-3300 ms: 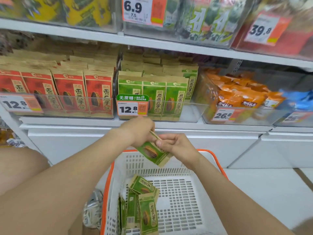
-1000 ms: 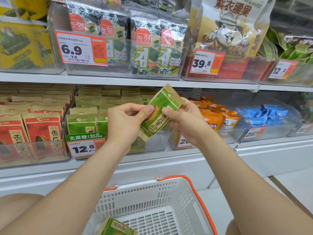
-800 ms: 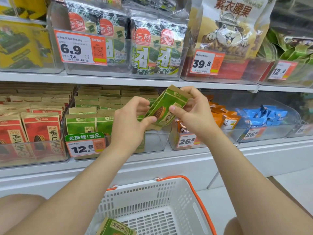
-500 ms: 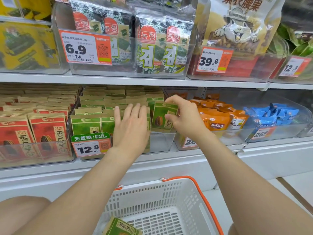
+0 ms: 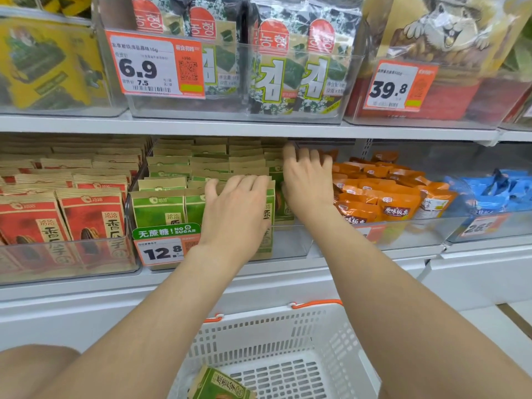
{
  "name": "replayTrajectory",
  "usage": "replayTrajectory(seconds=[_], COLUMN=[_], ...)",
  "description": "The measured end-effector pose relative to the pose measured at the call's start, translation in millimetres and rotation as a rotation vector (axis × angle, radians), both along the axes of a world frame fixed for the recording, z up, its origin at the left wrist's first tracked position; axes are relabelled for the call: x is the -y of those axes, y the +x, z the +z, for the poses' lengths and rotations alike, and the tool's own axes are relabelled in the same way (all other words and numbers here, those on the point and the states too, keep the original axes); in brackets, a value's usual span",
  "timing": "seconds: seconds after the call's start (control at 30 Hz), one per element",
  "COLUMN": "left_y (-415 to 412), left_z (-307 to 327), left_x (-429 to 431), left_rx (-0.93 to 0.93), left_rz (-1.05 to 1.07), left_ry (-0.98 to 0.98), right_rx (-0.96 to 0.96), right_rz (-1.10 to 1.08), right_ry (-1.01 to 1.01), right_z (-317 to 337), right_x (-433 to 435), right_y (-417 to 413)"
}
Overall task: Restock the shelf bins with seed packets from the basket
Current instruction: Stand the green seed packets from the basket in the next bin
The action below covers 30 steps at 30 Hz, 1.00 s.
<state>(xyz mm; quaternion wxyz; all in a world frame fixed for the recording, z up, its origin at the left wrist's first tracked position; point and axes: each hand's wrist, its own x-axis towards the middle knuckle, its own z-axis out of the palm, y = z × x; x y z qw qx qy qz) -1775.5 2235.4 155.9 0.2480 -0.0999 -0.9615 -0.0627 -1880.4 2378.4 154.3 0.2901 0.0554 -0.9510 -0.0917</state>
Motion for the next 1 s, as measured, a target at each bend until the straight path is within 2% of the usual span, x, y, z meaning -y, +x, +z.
replayTrajectory(seconds=[0.13, 0.4, 0.53, 0.6, 0.77, 0.83, 0.9, 0.93, 1.0], left_y=[-1, 7, 13, 17, 33, 40, 45, 47, 48], left_z=[1, 4, 6, 5, 4, 6, 4, 1, -11], left_x=[2, 3, 10, 14, 17, 20, 26, 29, 35], left_rx=[0.021, 0.117, 0.122, 0.075, -0.038, 0.102, 0.356, 0.483, 0.67], left_rz=[-0.018, -0.079, -0.168, -0.201, -0.224, -0.227, -0.21, -0.194, -0.165], left_ry=[0.006, 0.018, 0.071, 0.093, 0.008, -0.037, -0.087, -0.14, -0.27], right_rx=[0.036, 0.293, 0.369, 0.401, 0.124, 0.009, -0.006, 0.04, 0.249], right_rz=[0.049, 0.184, 0.245, 0.278, 0.344, 0.395, 0.479, 0.52, 0.504], right_ry=[0.155, 0.362, 0.298, 0.172, 0.07, 0.007, -0.065, -0.114, -0.139], right_z=[-3, 10, 11, 9, -3, -6, -10, -15, -28], right_x=[-2, -11, -17, -21, -35, -30, -20, -13, 1], right_y=[2, 21, 31, 37, 69, 90, 111, 121, 135])
